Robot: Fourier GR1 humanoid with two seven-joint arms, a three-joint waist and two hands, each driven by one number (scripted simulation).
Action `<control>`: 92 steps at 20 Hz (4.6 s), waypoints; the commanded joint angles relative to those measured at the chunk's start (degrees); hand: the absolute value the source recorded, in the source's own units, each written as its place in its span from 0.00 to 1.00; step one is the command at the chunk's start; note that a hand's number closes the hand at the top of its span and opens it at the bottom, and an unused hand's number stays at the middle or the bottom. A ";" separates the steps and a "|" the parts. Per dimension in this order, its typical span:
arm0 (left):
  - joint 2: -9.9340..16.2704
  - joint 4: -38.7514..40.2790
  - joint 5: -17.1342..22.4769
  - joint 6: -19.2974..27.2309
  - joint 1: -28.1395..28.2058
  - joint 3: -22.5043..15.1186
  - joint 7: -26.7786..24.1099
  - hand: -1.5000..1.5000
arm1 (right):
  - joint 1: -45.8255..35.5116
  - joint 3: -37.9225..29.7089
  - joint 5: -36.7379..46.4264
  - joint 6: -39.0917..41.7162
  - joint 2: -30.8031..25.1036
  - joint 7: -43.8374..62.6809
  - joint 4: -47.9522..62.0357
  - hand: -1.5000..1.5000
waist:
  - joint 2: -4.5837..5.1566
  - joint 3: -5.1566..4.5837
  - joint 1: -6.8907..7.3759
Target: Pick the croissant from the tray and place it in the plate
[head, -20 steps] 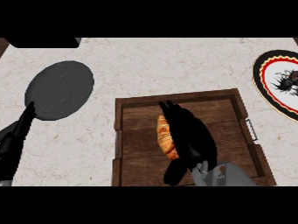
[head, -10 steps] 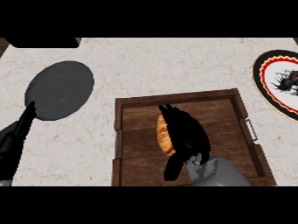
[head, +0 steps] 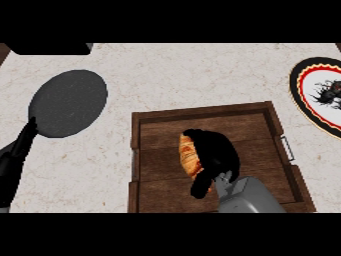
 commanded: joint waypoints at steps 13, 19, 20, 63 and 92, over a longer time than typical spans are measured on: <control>-3.16 -1.56 -2.99 -0.83 3.46 3.34 -0.28 0.50 | 2.63 -21.10 -3.74 1.92 -25.42 -23.91 3.49 1.00 | 0.69 0.45 -3.57; -2.71 -1.94 -2.05 -0.74 3.29 4.80 -0.22 0.50 | 2.05 -32.84 -6.12 0.70 -38.55 -33.57 11.17 1.00 | 1.43 0.98 -4.47; -2.86 -1.99 -1.81 -0.80 2.89 4.83 -0.18 0.50 | 1.86 -34.75 -6.47 -0.11 -40.56 -35.92 12.71 1.00 | 1.59 1.02 -4.41; -3.29 0.20 -4.45 -4.49 -5.57 2.49 2.72 0.50 | -26.28 -38.96 -8.78 -2.01 -50.55 -94.83 66.57 1.00 | 1.04 0.21 2.96; -4.43 -2.13 -4.83 -5.67 -2.43 3.23 1.31 0.50 | -32.76 -59.48 -26.97 5.54 -53.37 -81.43 86.33 0.00 | 1.81 0.57 3.30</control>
